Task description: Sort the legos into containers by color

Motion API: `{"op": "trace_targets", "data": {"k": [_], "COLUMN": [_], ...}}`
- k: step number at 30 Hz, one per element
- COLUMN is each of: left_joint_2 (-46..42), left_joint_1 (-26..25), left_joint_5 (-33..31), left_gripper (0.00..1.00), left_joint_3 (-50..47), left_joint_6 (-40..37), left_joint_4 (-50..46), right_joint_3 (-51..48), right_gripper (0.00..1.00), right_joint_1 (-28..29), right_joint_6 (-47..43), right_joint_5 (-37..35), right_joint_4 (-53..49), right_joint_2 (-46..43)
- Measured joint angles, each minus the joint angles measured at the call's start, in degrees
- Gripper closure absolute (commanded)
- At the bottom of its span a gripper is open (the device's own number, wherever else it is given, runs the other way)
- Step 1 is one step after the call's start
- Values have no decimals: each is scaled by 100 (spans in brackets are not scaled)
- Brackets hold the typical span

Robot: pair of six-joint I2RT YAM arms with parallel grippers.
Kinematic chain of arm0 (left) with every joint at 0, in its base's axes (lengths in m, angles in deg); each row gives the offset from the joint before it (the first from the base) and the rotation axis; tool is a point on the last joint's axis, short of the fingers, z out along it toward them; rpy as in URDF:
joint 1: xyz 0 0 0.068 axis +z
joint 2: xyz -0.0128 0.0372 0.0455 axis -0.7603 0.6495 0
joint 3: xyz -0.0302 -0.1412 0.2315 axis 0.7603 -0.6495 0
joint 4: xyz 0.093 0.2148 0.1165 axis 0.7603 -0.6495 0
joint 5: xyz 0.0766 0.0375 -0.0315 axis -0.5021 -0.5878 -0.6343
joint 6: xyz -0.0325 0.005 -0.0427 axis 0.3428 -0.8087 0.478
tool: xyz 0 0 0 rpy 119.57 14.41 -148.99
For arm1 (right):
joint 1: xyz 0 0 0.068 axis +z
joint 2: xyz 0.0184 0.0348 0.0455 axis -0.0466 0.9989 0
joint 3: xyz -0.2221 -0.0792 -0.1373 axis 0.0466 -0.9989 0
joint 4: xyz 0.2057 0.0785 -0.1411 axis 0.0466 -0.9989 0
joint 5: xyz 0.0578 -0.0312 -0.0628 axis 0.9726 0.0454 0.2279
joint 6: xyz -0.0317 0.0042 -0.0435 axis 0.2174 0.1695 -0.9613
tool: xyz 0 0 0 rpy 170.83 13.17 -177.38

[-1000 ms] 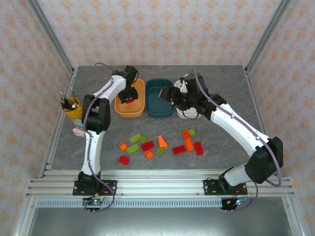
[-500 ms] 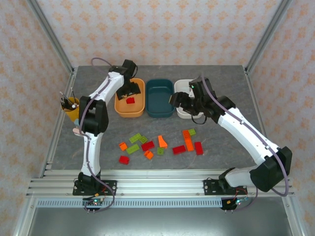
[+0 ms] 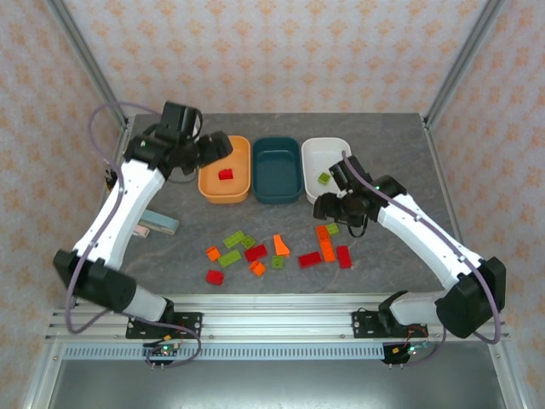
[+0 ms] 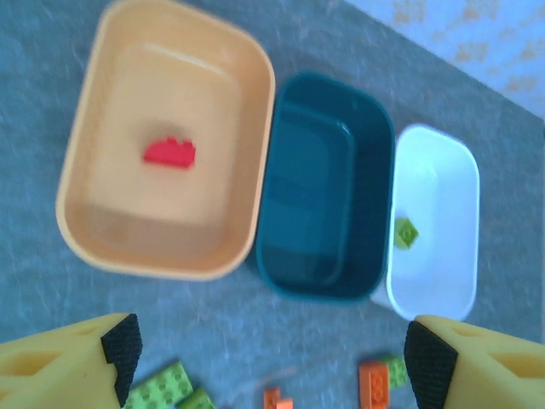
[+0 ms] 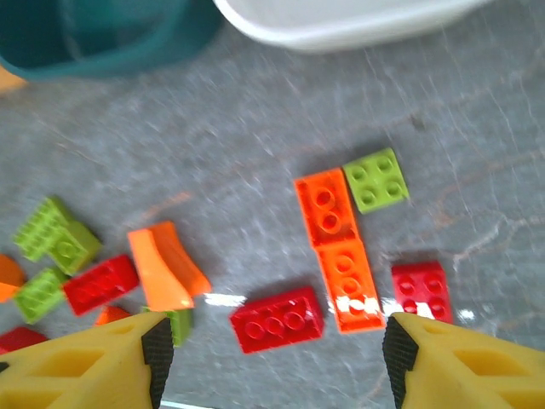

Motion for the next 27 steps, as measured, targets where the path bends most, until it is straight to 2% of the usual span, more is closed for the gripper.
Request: {"op": "trace_targets", "data": {"k": [4, 6, 9, 12, 17, 27], "left_joint_2": [-876, -1237, -1714, -2081, -2227, -2083], "left_joint_1": [-461, -892, -1471, -1786, -1989, -2090], "left_joint_5": [170, 192, 157, 39, -160, -256], "left_gripper": [14, 14, 14, 14, 15, 14], "left_joint_3": [-1443, -2094, -2905, -3453, -3646, -3635], "left_joint_6": [264, 466, 817, 1198, 1541, 1593], "left_joint_4": [267, 411, 669, 874, 1038, 1189], "right_joint_3": [-393, -544, -699, -728, -723, -391], "right_gripper": [32, 32, 33, 34, 39, 49], "right_joint_1": [11, 42, 94, 109, 109, 109], "right_joint_6": [-96, -136, -179, -212, -284, -455], "right_joint_5": [66, 98, 122, 131, 96, -72], "right_joint_4": [-2, 83, 291, 481, 796, 1056], "right_joint_2": [289, 588, 1032, 1360, 1821, 2553]}}
